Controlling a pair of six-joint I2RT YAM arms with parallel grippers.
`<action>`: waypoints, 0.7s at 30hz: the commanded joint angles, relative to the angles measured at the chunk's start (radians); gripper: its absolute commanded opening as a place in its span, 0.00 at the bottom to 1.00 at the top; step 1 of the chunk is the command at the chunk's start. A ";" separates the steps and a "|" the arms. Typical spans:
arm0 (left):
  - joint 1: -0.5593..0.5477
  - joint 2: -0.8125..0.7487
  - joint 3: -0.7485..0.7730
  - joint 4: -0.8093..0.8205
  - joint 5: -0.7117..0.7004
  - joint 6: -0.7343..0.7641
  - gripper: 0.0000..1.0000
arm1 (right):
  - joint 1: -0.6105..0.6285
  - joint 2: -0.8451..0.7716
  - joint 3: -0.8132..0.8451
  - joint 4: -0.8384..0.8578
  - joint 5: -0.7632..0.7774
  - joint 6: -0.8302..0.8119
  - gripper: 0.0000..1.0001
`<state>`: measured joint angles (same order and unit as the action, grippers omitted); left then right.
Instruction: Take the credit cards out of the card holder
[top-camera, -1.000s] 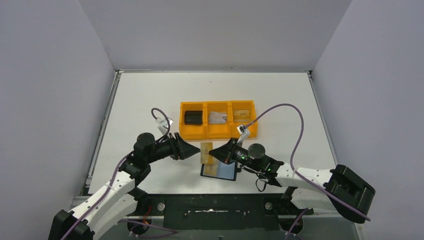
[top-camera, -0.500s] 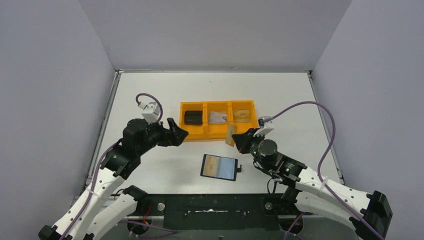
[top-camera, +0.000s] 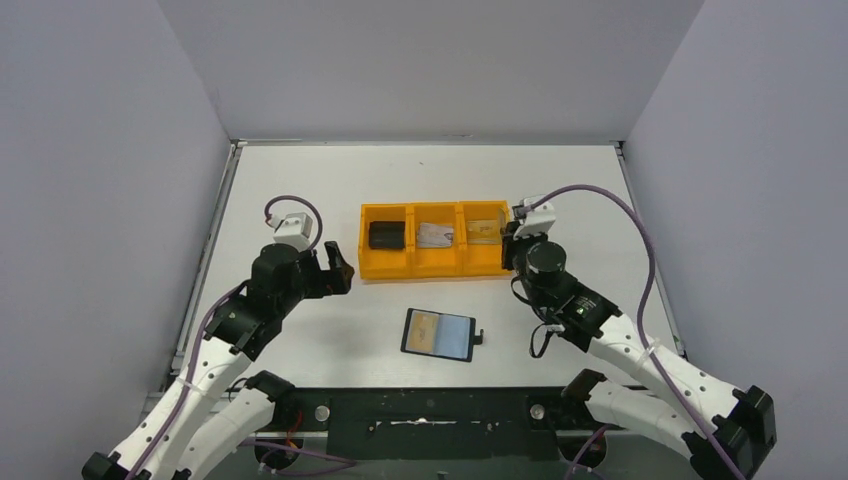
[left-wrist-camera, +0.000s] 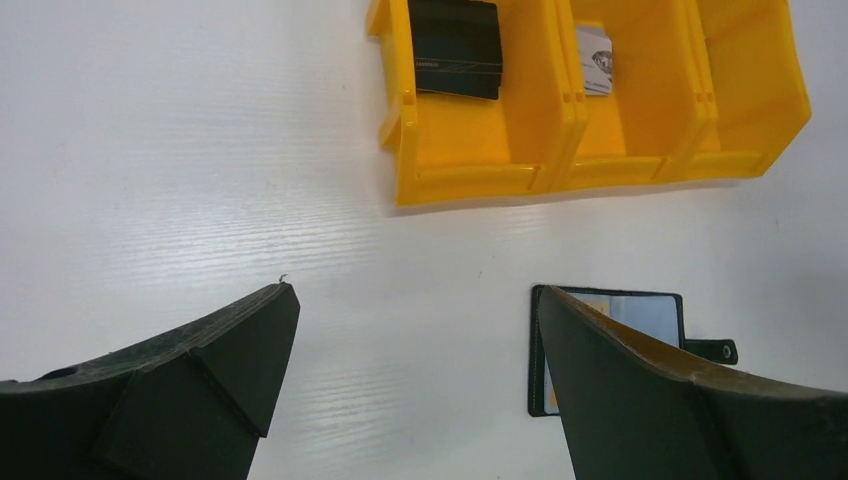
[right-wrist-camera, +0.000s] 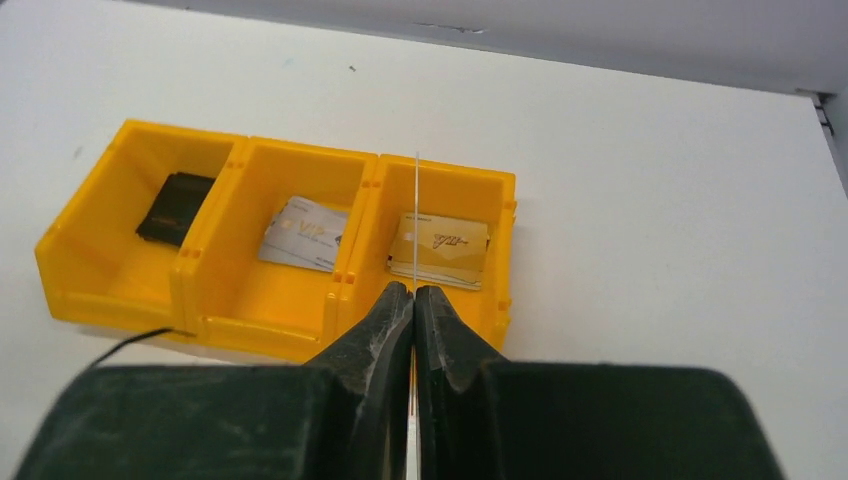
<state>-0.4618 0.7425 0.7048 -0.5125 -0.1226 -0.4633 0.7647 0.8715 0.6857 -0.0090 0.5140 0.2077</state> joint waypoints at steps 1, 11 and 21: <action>0.008 -0.044 0.005 0.048 -0.057 0.035 0.92 | -0.098 0.046 0.039 0.069 -0.401 -0.250 0.00; 0.012 -0.071 -0.020 0.091 -0.030 0.058 0.93 | -0.178 0.254 0.145 -0.004 -0.607 -0.576 0.00; 0.013 -0.082 -0.029 0.098 0.009 0.064 0.93 | -0.205 0.387 0.200 -0.082 -0.468 -0.884 0.00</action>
<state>-0.4553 0.6800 0.6754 -0.4801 -0.1440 -0.4217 0.5720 1.2098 0.8089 -0.0605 0.0128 -0.5083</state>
